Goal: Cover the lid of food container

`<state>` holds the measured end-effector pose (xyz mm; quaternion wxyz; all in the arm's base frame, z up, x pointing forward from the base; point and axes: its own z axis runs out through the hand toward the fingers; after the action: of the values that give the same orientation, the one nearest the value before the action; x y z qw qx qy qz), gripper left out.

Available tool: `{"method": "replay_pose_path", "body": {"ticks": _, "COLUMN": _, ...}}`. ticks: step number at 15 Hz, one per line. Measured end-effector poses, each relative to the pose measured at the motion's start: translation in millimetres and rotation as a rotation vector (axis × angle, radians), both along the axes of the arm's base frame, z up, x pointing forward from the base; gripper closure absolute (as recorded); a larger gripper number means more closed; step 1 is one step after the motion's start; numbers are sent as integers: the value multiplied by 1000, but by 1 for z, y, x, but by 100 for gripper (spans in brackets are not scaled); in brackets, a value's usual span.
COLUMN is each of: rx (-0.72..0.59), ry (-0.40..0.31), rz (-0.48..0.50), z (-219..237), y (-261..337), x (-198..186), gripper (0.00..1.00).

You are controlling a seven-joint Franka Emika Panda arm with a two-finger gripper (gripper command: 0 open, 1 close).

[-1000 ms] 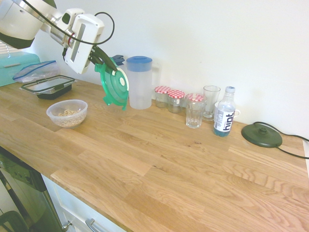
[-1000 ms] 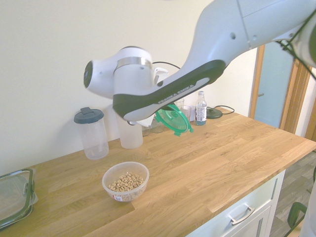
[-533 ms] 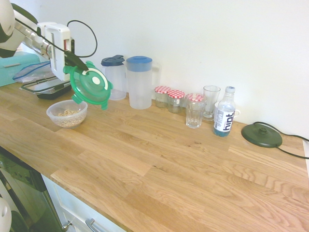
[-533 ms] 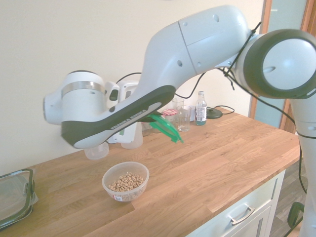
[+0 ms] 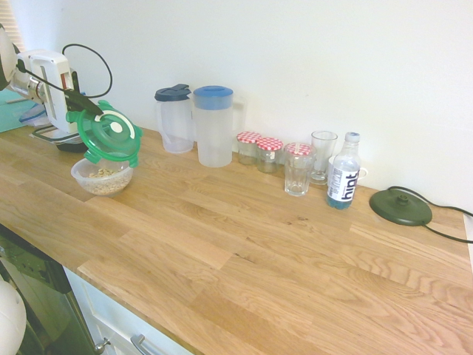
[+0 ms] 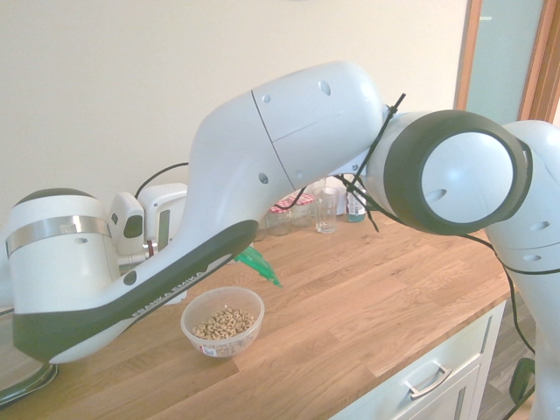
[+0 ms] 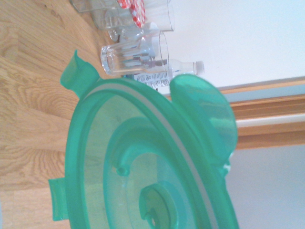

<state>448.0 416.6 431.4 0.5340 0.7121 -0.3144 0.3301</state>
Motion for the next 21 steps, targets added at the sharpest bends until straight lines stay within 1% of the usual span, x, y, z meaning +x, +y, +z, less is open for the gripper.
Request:
{"method": "replay_pose_path", "body": {"ticks": 3, "rx": -39, "ry": -9, "rz": 20, "z": -14, "y": 7, "x": -1, "gripper": 100}}
{"method": "replay_pose_path", "body": {"ticks": 6, "rx": -69, "ry": -1, "rz": 39, "z": -28, "y": 18, "x": -10, "gripper": 100}}
{"method": "replay_pose_path", "body": {"ticks": 10, "rx": -117, "ry": -5, "rz": 30, "z": -37, "y": 20, "x": -15, "gripper": 100}}
{"method": "replay_pose_path", "body": {"ticks": 13, "rx": -143, "ry": 4, "rz": 41, "z": -47, "y": 25, "x": -20, "gripper": 100}}
{"method": "replay_pose_path", "body": {"ticks": 21, "rx": -175, "ry": 11, "rz": 71, "z": -61, "y": 33, "x": -22, "gripper": 100}}
